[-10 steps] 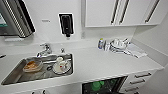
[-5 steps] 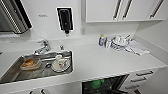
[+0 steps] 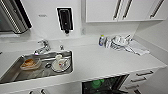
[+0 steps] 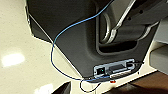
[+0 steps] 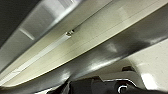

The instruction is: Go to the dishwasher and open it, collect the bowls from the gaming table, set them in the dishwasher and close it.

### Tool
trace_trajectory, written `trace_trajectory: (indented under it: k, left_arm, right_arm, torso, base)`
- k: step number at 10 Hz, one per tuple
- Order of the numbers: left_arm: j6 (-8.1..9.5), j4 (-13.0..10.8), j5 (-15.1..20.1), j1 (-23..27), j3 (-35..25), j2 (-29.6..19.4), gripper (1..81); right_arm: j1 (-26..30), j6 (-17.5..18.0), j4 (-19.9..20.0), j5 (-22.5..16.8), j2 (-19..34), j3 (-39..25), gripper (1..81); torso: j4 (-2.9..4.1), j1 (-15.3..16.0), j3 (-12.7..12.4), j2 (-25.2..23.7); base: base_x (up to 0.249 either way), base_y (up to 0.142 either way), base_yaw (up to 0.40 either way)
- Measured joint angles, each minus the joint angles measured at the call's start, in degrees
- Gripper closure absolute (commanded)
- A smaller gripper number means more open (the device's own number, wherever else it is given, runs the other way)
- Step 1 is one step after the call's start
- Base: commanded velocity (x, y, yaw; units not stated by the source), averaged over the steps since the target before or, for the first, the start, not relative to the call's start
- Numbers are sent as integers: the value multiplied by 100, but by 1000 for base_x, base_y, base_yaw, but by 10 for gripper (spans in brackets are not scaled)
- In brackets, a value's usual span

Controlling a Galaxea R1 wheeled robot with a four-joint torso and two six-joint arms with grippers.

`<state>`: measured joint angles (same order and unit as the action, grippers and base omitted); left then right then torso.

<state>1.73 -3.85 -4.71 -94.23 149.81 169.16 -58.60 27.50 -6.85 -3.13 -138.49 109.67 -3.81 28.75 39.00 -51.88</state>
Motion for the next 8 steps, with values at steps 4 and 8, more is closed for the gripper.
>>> trace_trajectory:
  k: [4,8]
  left_arm:
    - [0,0,28,-9,2,-13,10]
    - [0,-2,57,-6,18,44,10]
  right_arm:
    - [202,389,68,-61,-534,814,10]
    - [625,669,118,223,-204,321,10]
  torso:
    - [0,0,2,0]
    - [0,6,2,0]
  base:
    - [0,0,0]
    - [0,0,0]
